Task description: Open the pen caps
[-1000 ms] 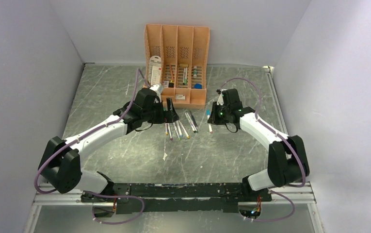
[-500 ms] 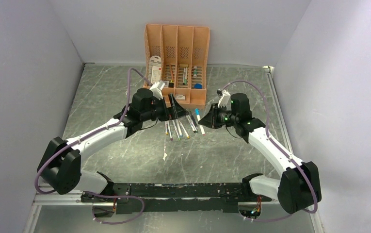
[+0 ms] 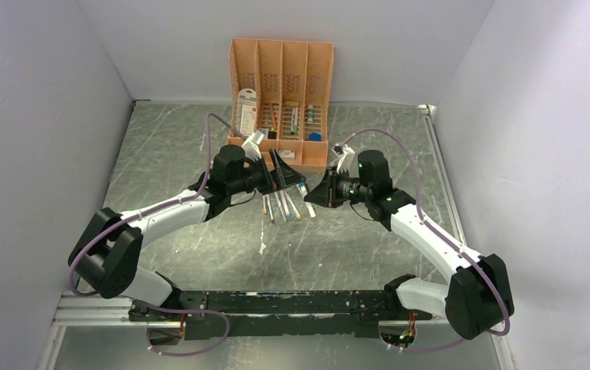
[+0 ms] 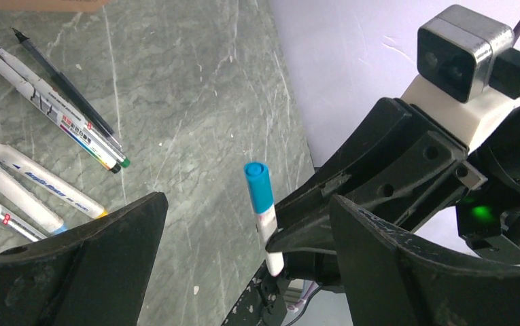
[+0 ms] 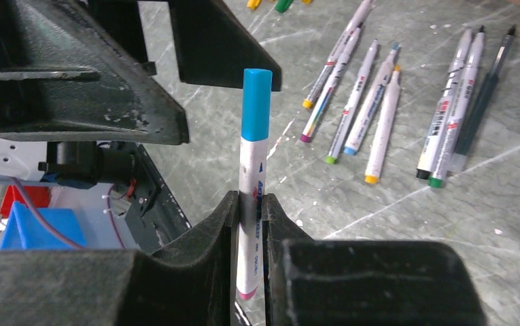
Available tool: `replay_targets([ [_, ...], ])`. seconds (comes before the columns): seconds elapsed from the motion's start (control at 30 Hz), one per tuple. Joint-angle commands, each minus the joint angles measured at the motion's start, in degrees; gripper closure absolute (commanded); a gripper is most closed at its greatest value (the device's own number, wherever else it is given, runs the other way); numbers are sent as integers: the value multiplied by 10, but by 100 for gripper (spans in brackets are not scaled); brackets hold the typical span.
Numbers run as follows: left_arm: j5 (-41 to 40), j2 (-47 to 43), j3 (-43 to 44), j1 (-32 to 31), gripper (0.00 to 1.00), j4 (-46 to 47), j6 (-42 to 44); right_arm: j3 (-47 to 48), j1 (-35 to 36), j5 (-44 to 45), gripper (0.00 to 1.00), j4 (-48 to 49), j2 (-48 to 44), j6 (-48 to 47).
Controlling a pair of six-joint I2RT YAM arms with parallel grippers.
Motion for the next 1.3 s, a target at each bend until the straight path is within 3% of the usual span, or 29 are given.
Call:
replay_targets([
  [0.0, 6, 4, -6, -2, 0, 47, -18, 17, 21, 1, 100, 26, -1, 12],
  [0.17, -2, 6, -11, -2, 7, 52, -26, 21, 38, 13, 100, 32, 0, 18],
  [0.3, -3, 6, -12, -2, 18, 51, -26, 23, 53, 22, 100, 32, -1, 21],
  [0.53, -3, 6, -7, -2, 43, 36, -16, 30, 56, 30, 100, 33, 10, 21],
  [0.63, -4, 7, -4, -2, 65, 26, -12, 36, 57, 33, 100, 33, 14, 21],
  [0.77, -8, 7, 0, -2, 82, 9, -5, 38, 58, 32, 100, 32, 19, 19],
  [0.87, -14, 3, 3, -2, 84, -4, 2, 38, 59, 31, 100, 33, 25, 21],
  [1.1, -13, -6, 10, -2, 85, -17, 12, 45, 59, 35, 64, 24, 39, 17],
  [1.27, -3, -4, 21, -2, 86, -16, 11, 49, 62, 28, 54, 40, 56, 27],
])
